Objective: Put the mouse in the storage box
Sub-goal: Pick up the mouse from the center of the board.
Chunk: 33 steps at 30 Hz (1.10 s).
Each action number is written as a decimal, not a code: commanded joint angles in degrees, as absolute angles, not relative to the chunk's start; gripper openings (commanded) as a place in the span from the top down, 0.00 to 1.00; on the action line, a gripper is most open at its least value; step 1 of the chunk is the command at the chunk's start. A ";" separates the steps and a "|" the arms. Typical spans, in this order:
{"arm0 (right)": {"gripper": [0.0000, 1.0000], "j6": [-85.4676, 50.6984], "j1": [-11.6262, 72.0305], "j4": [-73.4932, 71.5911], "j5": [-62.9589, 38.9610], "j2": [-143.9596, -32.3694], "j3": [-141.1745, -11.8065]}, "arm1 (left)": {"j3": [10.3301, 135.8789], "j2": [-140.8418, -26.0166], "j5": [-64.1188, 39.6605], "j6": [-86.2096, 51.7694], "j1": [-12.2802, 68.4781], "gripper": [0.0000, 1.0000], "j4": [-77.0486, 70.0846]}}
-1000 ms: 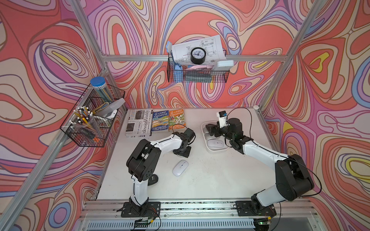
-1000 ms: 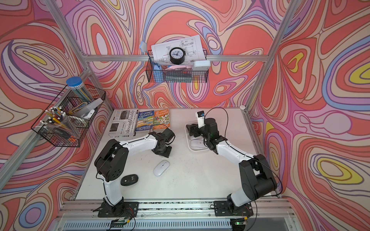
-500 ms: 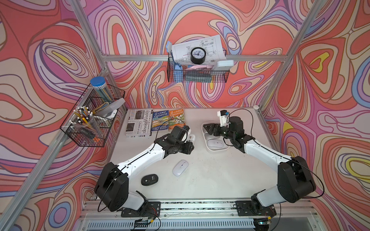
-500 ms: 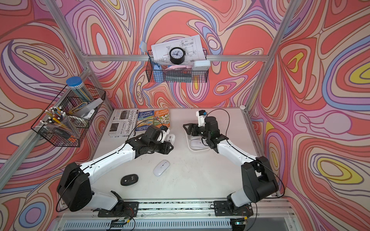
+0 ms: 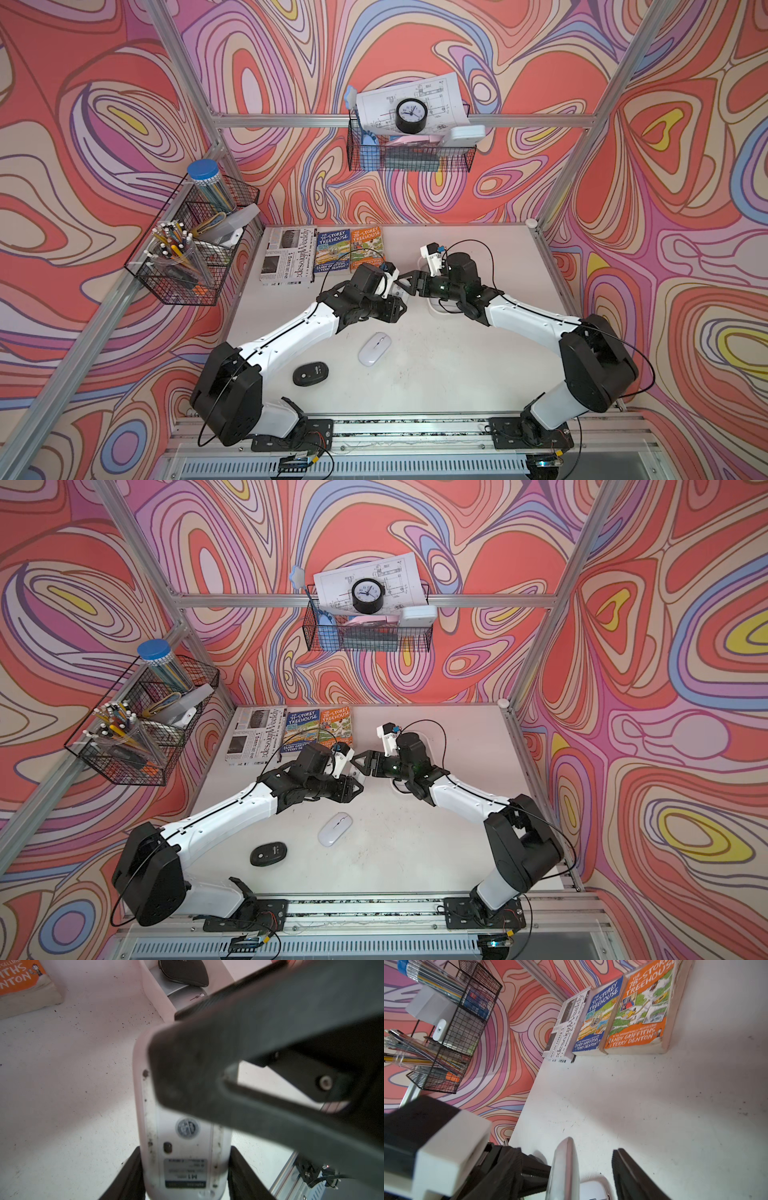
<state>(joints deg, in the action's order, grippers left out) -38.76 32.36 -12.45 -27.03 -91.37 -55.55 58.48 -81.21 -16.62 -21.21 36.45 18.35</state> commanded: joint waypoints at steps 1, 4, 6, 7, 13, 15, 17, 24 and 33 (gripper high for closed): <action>0.32 -40.14 33.73 -11.85 -25.00 -92.48 -57.46 | 58.36 -80.22 -16.84 -20.82 36.56 0.57 16.48; 0.36 -40.86 34.28 -10.49 -24.48 -93.24 -57.74 | 58.36 -80.42 -16.62 -20.82 36.56 0.57 16.37; 0.39 -41.37 34.37 -10.49 -24.43 -93.41 -57.58 | 58.16 -80.42 -16.39 -20.89 36.56 0.57 16.25; 0.42 -41.44 34.39 -10.70 -24.44 -93.32 -57.42 | 58.14 -80.42 -16.34 -20.88 36.56 0.57 16.20; 0.58 -41.71 34.49 -10.77 -25.09 -93.30 -57.96 | 58.10 -80.68 -16.18 -20.93 36.56 0.56 16.23; 0.64 -41.65 34.56 -10.68 -25.29 -93.25 -58.25 | 58.10 -80.66 -16.00 -20.99 36.56 0.54 16.29; 0.68 -41.44 34.58 -10.81 -25.53 -93.26 -58.51 | 58.01 -80.66 -15.93 -21.09 36.56 0.52 16.23; 0.82 -35.20 34.52 -8.25 -21.81 -92.85 -60.34 | 58.01 -80.02 -14.73 -21.57 36.56 0.22 17.10; 0.85 -15.45 32.60 -2.89 -7.87 -90.76 -62.40 | 55.24 -74.89 -10.51 -22.83 36.48 0.18 18.35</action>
<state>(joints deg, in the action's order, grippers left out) -24.77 33.69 -4.80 -14.55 -92.38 -61.14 56.55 -77.08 -12.60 -22.11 36.42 17.76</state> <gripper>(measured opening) 0.259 0.818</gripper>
